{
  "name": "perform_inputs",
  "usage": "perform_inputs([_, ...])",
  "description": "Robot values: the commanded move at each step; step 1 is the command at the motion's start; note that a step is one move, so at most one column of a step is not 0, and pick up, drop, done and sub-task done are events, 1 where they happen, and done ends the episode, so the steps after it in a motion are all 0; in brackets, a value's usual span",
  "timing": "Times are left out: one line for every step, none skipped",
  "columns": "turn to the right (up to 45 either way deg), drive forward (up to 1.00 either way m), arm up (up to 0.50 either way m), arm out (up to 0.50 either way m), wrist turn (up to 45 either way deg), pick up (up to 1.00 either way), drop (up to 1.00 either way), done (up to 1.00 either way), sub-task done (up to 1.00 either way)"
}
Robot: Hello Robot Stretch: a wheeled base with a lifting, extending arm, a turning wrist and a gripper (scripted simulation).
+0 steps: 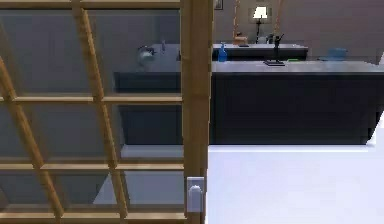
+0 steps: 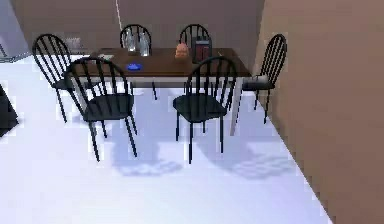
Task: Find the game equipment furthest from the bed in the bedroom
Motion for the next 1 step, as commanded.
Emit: perform_inputs([45.0,0.00,0.00,0.00,0.0,0.00,0.00,0.00,0.00])
